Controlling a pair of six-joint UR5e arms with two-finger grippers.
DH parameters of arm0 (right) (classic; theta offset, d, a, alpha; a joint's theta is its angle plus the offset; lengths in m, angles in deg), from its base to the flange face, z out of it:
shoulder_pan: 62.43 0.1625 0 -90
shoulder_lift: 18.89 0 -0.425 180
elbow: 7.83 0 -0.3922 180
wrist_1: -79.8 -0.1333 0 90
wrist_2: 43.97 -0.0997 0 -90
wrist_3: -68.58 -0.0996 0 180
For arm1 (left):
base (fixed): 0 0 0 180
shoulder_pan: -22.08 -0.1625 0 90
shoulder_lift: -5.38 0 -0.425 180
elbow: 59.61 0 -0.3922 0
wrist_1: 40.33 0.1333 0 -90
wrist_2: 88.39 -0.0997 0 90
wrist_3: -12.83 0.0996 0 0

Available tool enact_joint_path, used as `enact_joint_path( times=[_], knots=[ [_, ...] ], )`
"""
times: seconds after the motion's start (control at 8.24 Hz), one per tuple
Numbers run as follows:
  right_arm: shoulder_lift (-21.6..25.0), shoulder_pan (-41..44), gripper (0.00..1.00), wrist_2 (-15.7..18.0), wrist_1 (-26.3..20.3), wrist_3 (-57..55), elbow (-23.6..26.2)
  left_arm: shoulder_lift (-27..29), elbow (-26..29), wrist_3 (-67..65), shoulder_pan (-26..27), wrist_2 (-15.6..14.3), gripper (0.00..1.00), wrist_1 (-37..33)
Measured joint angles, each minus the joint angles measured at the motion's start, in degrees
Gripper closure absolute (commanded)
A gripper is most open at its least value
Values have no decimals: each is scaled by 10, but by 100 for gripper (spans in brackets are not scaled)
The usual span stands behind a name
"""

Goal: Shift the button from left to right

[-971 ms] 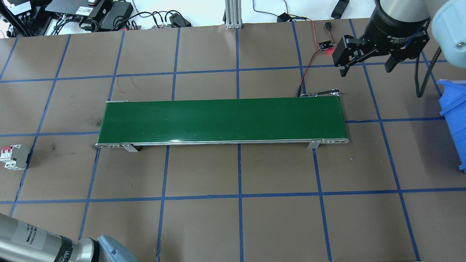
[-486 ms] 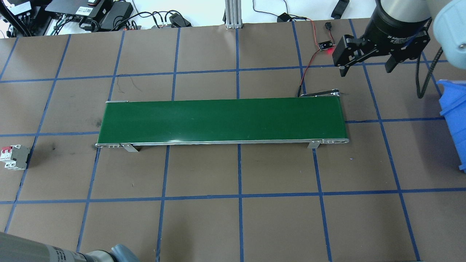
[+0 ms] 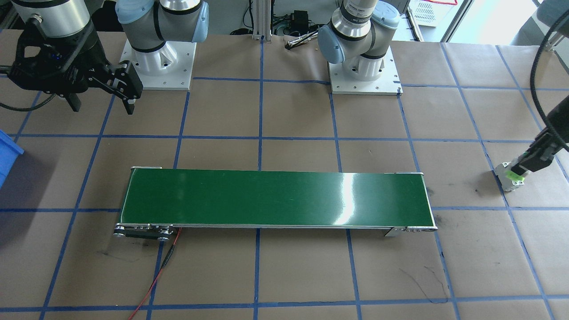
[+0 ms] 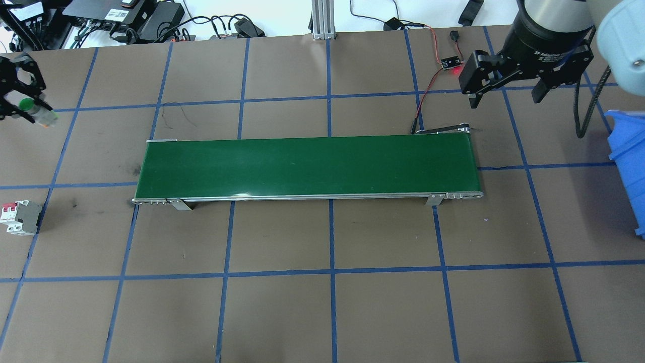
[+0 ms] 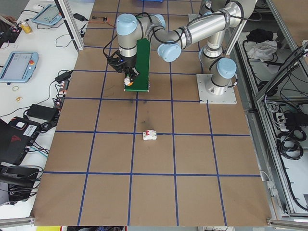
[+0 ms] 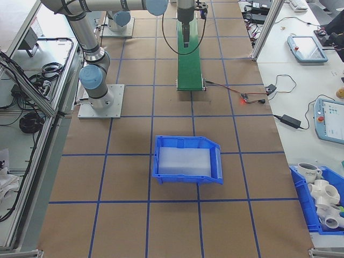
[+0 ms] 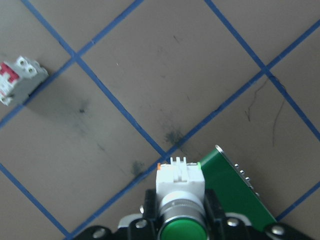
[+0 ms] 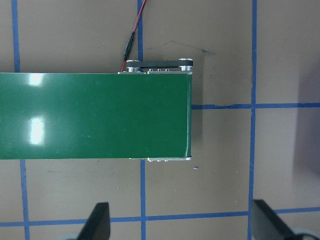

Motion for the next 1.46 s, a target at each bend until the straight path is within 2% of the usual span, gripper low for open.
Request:
enact_joint_path(
  times=[0.24,0.36,0.61,0.85,1.34,1.46],
  knots=[
    [-3,0,0,0,-1,1,1,4,-24,-230,68,39,93,4],
    [-4,0,0,0,-1,2,1,12,-39,-322,100,49,80,21],
    [-5,0,0,1,-1,6,2,40,-90,-454,132,51,77,135],
    [-6,0,0,2,-1,8,2,50,-141,-504,139,49,77,216],
    [-6,0,0,2,-1,9,2,42,-183,-534,140,53,77,220],
    [-6,0,0,2,-1,9,2,40,-194,-539,140,54,71,222]
  ],
)
